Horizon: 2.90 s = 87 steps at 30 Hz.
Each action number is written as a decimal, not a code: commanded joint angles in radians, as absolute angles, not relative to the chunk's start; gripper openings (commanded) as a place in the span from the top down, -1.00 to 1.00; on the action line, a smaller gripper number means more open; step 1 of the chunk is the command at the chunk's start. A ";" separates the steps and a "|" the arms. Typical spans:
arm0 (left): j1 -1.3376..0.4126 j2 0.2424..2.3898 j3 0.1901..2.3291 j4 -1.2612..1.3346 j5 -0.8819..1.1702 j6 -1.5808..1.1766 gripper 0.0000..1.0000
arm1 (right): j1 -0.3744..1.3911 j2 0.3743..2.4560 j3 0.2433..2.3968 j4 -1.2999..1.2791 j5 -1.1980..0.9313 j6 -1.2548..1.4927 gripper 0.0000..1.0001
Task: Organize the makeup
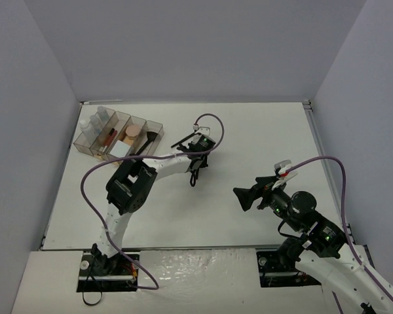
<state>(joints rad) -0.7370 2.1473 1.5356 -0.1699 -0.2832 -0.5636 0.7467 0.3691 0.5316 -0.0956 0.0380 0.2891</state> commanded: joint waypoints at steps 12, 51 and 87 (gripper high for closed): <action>-0.612 1.574 1.449 -0.407 -0.272 -0.088 1.00 | 0.746 0.406 0.552 -0.040 0.049 0.289 -1.00; -0.368 1.815 1.521 -0.141 0.255 0.001 -0.40 | 0.747 0.468 0.567 -0.043 0.046 0.291 -1.00; -0.480 1.892 1.418 -0.075 0.055 -0.063 1.00 | 0.746 0.443 0.540 -0.061 0.034 0.366 -1.00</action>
